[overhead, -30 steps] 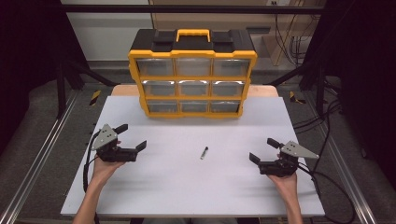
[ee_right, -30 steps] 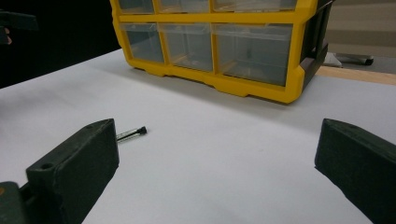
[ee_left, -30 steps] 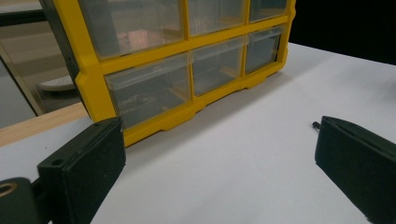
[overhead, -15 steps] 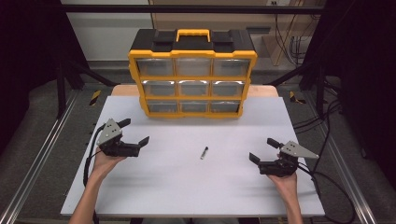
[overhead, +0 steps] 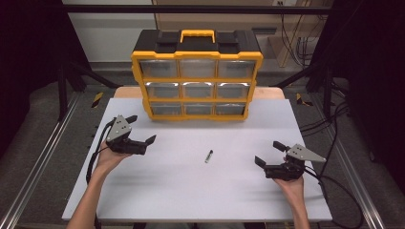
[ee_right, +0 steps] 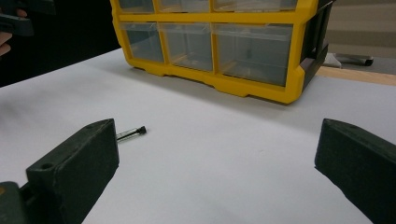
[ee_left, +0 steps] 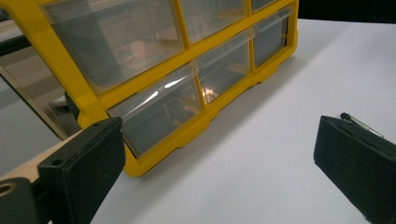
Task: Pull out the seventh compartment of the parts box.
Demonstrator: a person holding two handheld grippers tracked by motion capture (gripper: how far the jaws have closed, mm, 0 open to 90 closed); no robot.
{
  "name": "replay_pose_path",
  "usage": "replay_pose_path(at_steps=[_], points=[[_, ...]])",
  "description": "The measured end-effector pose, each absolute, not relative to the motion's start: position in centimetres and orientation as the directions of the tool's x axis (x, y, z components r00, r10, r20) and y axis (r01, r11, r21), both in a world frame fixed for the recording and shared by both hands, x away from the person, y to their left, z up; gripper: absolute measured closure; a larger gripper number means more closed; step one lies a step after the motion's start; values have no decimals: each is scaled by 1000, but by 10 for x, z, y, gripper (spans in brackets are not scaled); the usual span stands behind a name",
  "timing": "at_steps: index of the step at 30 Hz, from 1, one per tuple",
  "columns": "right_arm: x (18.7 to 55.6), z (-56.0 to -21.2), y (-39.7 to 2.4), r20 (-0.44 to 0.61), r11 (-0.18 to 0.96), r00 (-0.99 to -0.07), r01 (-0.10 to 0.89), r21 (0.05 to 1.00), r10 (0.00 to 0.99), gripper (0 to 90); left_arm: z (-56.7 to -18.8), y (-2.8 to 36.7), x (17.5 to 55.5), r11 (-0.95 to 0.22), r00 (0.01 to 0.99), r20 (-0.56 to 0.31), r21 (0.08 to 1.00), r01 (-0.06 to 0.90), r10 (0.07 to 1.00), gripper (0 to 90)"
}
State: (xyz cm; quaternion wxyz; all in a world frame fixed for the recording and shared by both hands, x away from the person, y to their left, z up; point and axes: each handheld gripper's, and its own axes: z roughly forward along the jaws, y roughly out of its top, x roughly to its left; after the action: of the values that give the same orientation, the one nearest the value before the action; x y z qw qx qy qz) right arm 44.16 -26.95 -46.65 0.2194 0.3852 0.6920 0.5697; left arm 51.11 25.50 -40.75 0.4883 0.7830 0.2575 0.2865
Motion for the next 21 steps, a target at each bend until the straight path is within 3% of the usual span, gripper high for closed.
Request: replay_pose_path(at_steps=[21], points=[[442,-466,-269,133,55,-606,281,958,784,4,-399,239,535,-494,719,300,867,69,626,20]])
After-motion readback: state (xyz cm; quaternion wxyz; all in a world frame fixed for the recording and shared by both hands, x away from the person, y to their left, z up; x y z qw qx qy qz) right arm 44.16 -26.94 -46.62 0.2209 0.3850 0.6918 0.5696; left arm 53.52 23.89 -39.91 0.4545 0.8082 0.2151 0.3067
